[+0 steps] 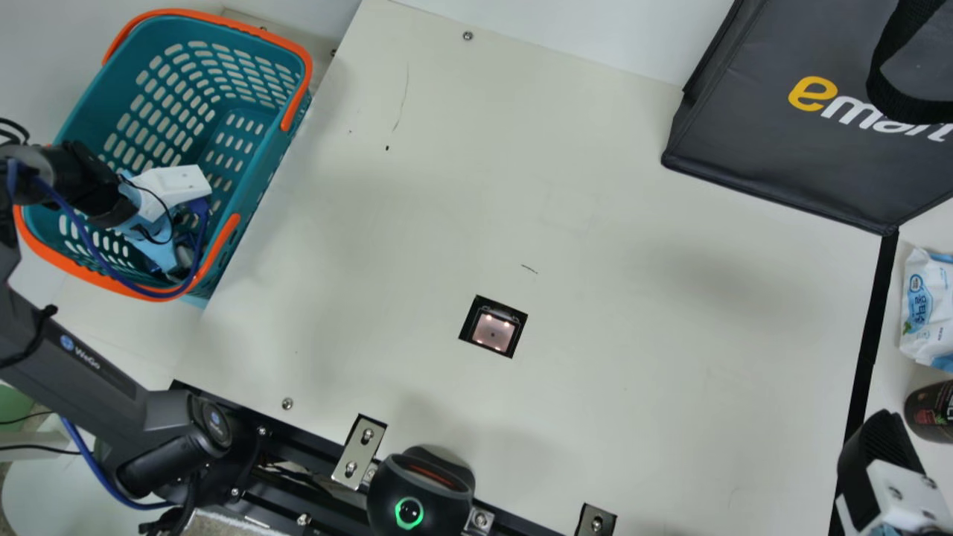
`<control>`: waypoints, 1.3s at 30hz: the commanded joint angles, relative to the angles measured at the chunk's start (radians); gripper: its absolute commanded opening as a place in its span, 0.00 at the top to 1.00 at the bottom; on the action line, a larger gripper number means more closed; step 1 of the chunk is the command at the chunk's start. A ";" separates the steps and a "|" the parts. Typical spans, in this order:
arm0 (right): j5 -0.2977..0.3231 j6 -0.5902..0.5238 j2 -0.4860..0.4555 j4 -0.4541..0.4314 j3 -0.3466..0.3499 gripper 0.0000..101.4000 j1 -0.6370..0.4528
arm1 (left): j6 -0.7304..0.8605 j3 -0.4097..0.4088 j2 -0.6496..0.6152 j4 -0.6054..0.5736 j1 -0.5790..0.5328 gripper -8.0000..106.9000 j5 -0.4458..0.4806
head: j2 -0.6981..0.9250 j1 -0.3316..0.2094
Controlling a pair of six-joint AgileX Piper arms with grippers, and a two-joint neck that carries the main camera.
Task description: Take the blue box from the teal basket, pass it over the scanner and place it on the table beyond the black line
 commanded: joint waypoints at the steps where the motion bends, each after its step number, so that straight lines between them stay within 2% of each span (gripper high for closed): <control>1: 0.000 0.000 0.000 0.000 0.000 0.06 0.000 | -0.006 -0.001 0.002 0.004 -0.001 0.50 0.002 | 0.002 -0.029; 3: 0.000 0.000 0.000 0.000 0.000 0.06 0.000 | -0.012 -0.002 0.005 0.009 -0.002 0.50 0.004 | 0.002 -0.029; 11: 0.001 0.000 0.000 0.000 0.000 0.06 0.000 | -0.025 -0.005 0.013 0.021 -0.002 0.97 0.009 | 0.002 -0.029; 12: 0.001 0.000 0.000 0.000 0.000 0.06 0.000 | -0.026 -0.005 0.013 0.022 -0.002 1.00 0.009 | 0.002 -0.029; 25: 0.001 0.000 0.000 0.000 0.000 0.06 0.000 | -0.046 -0.026 -0.010 -0.046 -0.011 1.00 0.052 | 0.002 -0.029; 39: 0.001 0.000 0.000 0.000 0.000 0.06 0.000 | -0.160 -0.065 -0.043 -0.126 -0.041 1.00 0.077 | 0.002 -0.029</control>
